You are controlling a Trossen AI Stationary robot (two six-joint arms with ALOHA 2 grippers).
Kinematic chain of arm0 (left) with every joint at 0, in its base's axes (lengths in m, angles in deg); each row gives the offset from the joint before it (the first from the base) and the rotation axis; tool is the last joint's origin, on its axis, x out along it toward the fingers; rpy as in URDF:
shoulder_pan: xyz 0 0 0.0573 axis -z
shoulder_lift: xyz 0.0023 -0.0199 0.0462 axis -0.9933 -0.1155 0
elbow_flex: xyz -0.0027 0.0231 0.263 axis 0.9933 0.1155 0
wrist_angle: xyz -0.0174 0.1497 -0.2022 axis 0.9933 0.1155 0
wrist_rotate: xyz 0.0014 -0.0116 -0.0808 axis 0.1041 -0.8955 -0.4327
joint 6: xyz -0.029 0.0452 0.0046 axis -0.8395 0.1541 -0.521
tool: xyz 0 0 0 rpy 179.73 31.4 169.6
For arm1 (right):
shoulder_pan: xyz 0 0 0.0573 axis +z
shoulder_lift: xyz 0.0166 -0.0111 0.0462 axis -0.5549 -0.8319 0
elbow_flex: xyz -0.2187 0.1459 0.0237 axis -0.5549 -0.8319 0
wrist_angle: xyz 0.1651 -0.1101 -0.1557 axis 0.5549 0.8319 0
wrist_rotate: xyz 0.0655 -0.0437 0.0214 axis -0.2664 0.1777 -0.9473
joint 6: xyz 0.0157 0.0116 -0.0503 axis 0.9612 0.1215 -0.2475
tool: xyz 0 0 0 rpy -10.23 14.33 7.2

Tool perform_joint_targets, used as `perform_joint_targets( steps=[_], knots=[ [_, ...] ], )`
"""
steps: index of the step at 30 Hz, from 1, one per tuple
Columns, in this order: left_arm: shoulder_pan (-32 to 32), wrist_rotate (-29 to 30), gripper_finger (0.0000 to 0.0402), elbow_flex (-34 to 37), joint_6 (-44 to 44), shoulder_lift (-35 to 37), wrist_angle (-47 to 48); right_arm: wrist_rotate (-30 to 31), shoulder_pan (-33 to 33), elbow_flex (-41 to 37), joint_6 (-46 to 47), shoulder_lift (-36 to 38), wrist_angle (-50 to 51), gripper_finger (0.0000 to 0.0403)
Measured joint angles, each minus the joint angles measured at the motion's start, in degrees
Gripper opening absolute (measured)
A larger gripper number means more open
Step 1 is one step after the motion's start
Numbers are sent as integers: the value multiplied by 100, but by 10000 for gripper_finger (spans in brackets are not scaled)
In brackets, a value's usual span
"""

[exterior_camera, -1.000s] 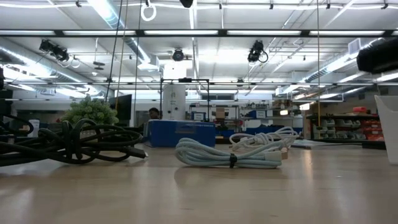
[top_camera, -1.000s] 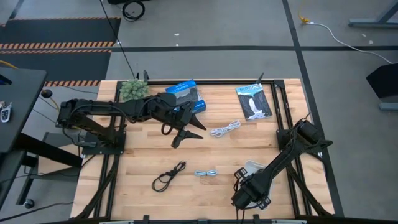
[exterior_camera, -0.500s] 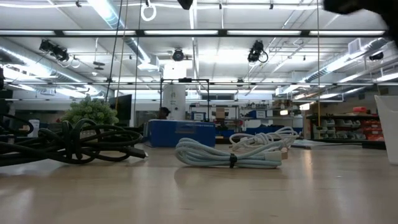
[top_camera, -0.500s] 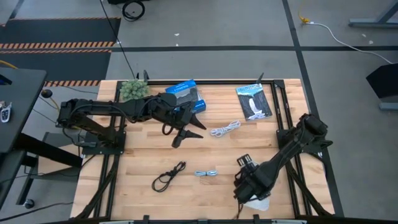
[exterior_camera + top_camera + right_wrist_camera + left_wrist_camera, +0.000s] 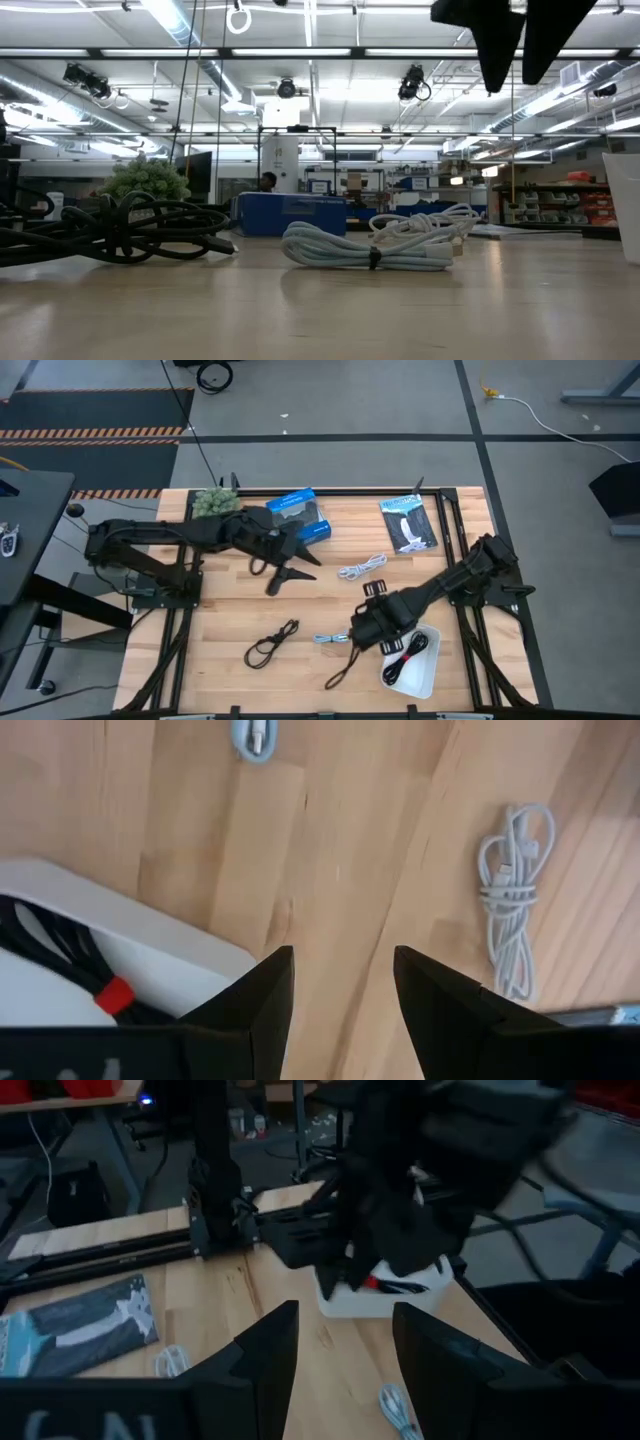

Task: Pick and place USB-C Cables
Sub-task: Put the white charger cable into the white bin

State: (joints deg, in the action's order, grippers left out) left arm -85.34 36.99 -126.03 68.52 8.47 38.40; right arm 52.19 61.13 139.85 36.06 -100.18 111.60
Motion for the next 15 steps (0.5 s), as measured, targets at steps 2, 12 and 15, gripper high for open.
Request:
perform_joint_targets(
  steps=[2, 12, 15],
  knots=[
    [60, 19, 172, 98, 52, 191, -78, -58, -106, 0, -215, 2, 71, 181],
    [198, 568, 172, 809, 243, 1150, 9, -244, -796, 0, -538, 503, 48, 181],
    [180, 631, 172, 1032, 242, 1353, -120, -232, -1052, 0, -704, 672, -102, 181]
  ],
)
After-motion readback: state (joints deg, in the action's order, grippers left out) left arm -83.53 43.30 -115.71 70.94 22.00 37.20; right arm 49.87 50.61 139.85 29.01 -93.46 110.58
